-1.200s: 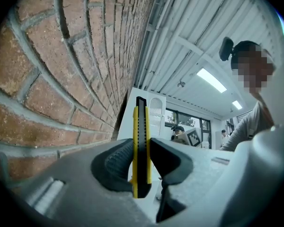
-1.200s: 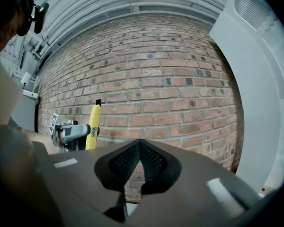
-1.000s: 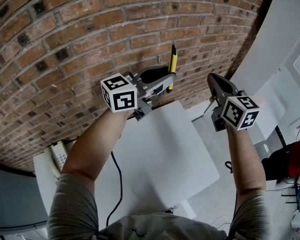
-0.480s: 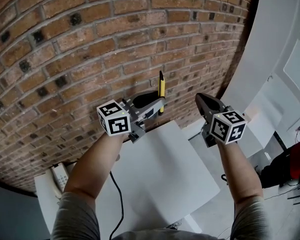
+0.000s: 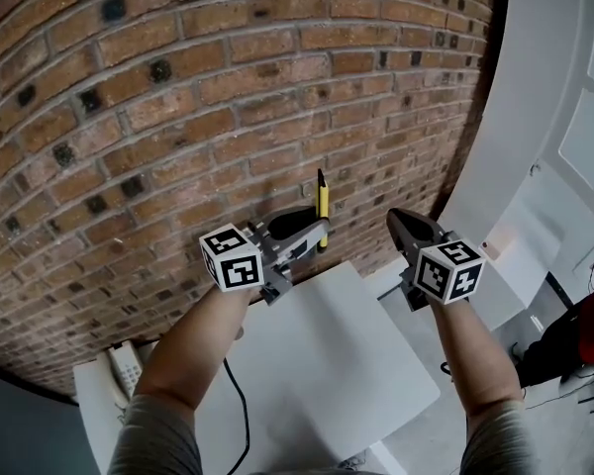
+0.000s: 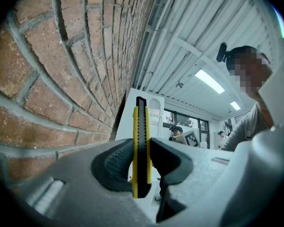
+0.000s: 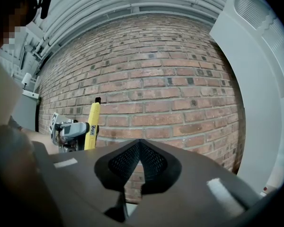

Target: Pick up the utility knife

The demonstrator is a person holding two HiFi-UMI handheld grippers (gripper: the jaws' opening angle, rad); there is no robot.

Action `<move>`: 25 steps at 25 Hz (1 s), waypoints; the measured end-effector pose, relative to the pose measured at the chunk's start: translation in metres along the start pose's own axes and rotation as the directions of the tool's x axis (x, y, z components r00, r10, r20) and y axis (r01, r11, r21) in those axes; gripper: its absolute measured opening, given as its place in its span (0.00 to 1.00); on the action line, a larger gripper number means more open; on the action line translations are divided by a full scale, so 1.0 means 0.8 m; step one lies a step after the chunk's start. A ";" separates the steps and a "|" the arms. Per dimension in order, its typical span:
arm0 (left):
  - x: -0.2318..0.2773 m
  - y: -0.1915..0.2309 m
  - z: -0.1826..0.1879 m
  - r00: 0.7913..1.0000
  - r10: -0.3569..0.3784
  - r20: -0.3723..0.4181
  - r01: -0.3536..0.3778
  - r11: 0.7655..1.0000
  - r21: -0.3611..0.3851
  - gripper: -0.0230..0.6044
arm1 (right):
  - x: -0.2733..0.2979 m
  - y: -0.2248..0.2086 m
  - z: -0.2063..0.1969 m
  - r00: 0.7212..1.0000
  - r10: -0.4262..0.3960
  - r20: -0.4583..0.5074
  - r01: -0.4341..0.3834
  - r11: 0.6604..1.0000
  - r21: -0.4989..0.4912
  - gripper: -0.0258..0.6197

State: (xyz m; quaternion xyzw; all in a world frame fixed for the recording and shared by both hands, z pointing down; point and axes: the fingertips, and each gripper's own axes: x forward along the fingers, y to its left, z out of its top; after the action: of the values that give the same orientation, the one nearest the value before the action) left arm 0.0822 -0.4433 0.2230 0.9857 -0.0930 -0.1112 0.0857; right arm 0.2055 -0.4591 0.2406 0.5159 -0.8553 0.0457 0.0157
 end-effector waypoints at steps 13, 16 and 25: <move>0.000 -0.004 0.001 1.000 -0.007 0.000 0.007 1.000 0.003 0.22 | -0.002 0.010 0.007 1.000 0.010 0.002 -0.010 0.999 -0.044 0.05; -0.001 -0.005 0.001 1.000 -0.007 -0.001 0.007 1.000 0.001 0.22 | -0.002 0.012 0.005 1.000 0.013 -0.003 -0.013 0.999 -0.047 0.05; 0.001 -0.006 0.001 1.000 -0.011 0.000 0.011 1.000 0.000 0.22 | -0.002 0.015 0.003 1.000 0.022 -0.010 -0.022 0.999 -0.050 0.05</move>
State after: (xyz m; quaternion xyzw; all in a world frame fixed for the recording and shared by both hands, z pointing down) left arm 0.0832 -0.4388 0.2209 0.9862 -0.0878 -0.1115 0.0853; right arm 0.1956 -0.4524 0.2371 0.5058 -0.8616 0.0271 0.0321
